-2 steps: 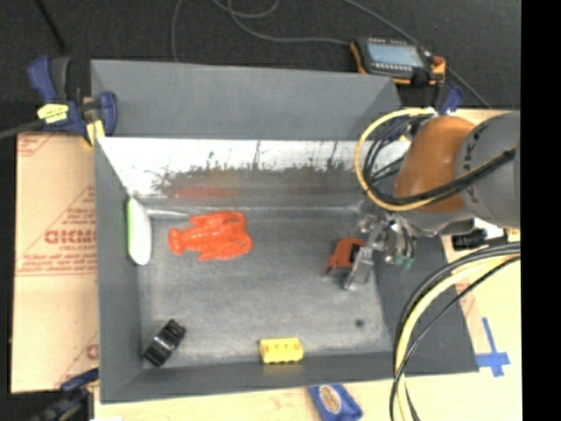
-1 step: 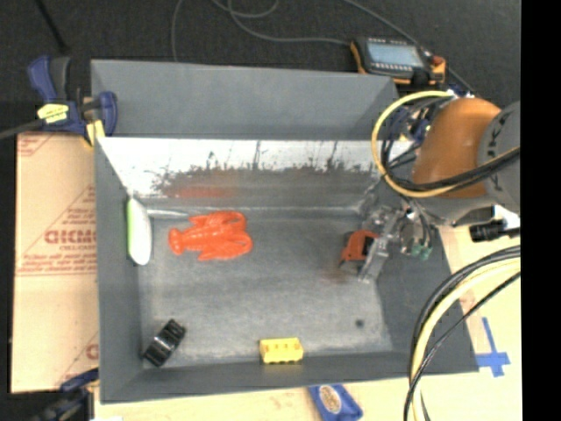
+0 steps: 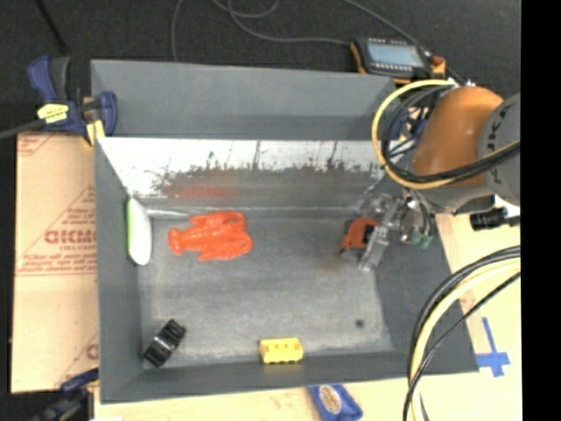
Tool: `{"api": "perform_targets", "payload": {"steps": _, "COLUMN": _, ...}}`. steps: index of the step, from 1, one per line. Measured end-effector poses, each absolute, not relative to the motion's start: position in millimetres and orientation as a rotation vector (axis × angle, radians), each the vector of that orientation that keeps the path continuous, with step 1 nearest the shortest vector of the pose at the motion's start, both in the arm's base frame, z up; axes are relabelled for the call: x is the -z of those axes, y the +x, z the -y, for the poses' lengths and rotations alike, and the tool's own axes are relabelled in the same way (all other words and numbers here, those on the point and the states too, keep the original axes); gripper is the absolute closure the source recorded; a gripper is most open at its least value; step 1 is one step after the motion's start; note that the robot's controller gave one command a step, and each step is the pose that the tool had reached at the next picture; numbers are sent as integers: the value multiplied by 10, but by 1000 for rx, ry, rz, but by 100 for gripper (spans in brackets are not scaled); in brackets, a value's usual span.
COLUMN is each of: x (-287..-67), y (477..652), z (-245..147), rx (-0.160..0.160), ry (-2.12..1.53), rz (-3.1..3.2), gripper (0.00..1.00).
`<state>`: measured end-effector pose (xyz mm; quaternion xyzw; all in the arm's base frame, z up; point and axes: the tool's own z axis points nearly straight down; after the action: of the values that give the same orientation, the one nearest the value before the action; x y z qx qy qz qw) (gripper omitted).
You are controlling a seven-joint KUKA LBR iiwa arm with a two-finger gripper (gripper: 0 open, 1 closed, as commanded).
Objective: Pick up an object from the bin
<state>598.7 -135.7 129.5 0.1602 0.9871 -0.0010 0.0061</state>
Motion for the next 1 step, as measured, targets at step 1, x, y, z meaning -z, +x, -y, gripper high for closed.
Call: {"api": "perform_targets", "payload": {"steps": 1, "x": -1611, "y": 5800, "z": 1292, "rx": 1, "ry": 496, "rz": -3113, "gripper": 100}}
